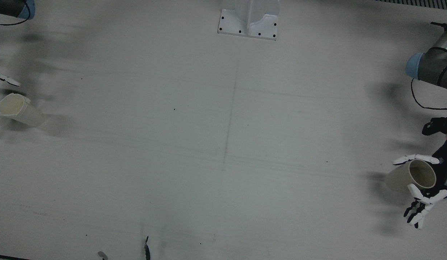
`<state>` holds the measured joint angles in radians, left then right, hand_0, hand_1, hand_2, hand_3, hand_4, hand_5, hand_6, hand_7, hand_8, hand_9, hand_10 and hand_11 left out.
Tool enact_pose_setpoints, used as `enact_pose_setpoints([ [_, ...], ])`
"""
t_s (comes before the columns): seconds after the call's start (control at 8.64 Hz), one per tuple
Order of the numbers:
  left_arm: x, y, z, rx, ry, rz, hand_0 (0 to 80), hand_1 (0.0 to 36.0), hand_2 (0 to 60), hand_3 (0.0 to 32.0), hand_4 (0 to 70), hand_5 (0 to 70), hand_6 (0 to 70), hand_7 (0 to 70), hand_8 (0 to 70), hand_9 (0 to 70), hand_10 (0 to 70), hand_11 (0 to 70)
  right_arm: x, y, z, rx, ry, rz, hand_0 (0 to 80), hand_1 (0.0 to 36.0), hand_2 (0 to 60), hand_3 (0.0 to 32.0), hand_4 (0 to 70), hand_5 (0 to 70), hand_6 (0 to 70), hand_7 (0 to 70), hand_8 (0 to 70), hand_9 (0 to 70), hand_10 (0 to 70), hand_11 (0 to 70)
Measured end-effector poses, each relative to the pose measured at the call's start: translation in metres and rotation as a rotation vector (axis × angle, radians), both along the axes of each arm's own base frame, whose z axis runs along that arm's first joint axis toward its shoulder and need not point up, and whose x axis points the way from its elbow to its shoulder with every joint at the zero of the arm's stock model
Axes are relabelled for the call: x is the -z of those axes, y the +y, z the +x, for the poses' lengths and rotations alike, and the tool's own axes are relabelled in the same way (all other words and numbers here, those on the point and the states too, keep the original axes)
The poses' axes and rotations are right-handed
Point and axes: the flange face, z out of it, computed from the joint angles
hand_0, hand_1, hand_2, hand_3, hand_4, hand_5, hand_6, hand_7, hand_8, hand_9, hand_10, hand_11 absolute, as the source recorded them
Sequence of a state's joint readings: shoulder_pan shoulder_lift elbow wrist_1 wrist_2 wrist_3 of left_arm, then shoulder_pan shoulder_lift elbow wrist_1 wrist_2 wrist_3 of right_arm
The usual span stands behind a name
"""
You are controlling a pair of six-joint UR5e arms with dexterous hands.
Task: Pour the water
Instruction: 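Reach the right hand to the white paper cup and grasp it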
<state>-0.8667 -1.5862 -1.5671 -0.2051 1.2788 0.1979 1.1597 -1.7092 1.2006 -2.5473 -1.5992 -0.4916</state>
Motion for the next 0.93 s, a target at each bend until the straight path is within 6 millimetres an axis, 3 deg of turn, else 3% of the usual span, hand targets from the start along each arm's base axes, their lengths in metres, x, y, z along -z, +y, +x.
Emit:
enact_pose_setpoints([
  [0.12, 0.003, 0.000, 0.000, 0.000, 0.001, 0.001, 80.0, 36.0, 60.0, 0.0, 32.2, 70.0, 10.2, 9.2, 1.5, 0.4, 4.2, 10.6, 0.005, -0.001, -0.001, -0.005, -0.003, 0.010, 62.3, 33.0, 20.4, 0.0, 0.0, 8.0, 8.0, 4.2, 0.6, 0.0, 0.0, 0.0],
  [0.23, 0.006, 0.000, 0.000, 0.001, 0.001, 0.002, 80.0, 36.0, 60.0, 0.0, 31.6, 70.0, 10.1, 9.0, 1.4, 0.4, 4.1, 10.6, 0.012, -0.006, -0.003, -0.010, -0.006, 0.025, 58.6, 28.0, 13.2, 0.0, 2.2, 6.5, 9.6, 7.8, 0.9, 0.1, 0.0, 0.0],
  [0.35, 0.009, 0.000, 0.000, 0.001, 0.001, 0.003, 80.0, 36.0, 60.0, 0.0, 31.5, 70.0, 9.8, 8.8, 1.4, 0.3, 4.2, 10.6, 0.017, -0.009, -0.005, -0.013, -0.006, 0.036, 54.2, 23.5, 11.8, 0.0, 4.9, 5.3, 10.5, 9.5, 1.1, 0.5, 0.0, 0.0],
  [0.46, 0.010, 0.000, 0.000, 0.001, 0.002, 0.003, 80.0, 36.0, 60.0, 0.0, 31.3, 70.0, 9.7, 8.7, 1.4, 0.3, 4.1, 10.6, 0.019, -0.010, -0.006, -0.015, -0.003, 0.040, 55.2, 25.4, 15.5, 0.0, 3.4, 5.7, 9.9, 8.1, 0.9, 0.2, 0.0, 0.0],
  [0.58, 0.011, 0.000, 0.000, 0.001, 0.003, 0.004, 80.0, 36.0, 60.0, 0.0, 31.3, 70.0, 9.6, 8.6, 1.3, 0.3, 4.1, 10.5, 0.020, -0.011, -0.007, -0.015, 0.004, 0.043, 55.3, 25.7, 15.5, 0.0, 3.0, 5.8, 9.9, 8.1, 0.9, 0.2, 0.0, 0.0],
  [0.69, 0.012, 0.000, 0.000, 0.001, 0.005, 0.005, 80.0, 36.0, 60.0, 0.0, 31.1, 70.0, 9.6, 8.7, 1.3, 0.3, 4.1, 10.5, 0.020, -0.011, -0.008, -0.012, 0.009, 0.045, 55.0, 24.5, 11.5, 0.0, 0.9, 5.6, 9.3, 6.9, 0.8, 0.0, 0.0, 0.0],
  [0.93, 0.015, 0.002, -0.001, 0.001, 0.005, 0.008, 80.0, 36.0, 60.0, 0.0, 30.9, 70.0, 9.7, 8.8, 1.3, 0.3, 4.1, 10.5, 0.021, -0.011, -0.011, -0.008, 0.016, 0.049, 55.3, 26.2, 17.8, 0.0, 2.2, 6.0, 10.3, 7.9, 1.0, 0.1, 0.0, 0.0],
])
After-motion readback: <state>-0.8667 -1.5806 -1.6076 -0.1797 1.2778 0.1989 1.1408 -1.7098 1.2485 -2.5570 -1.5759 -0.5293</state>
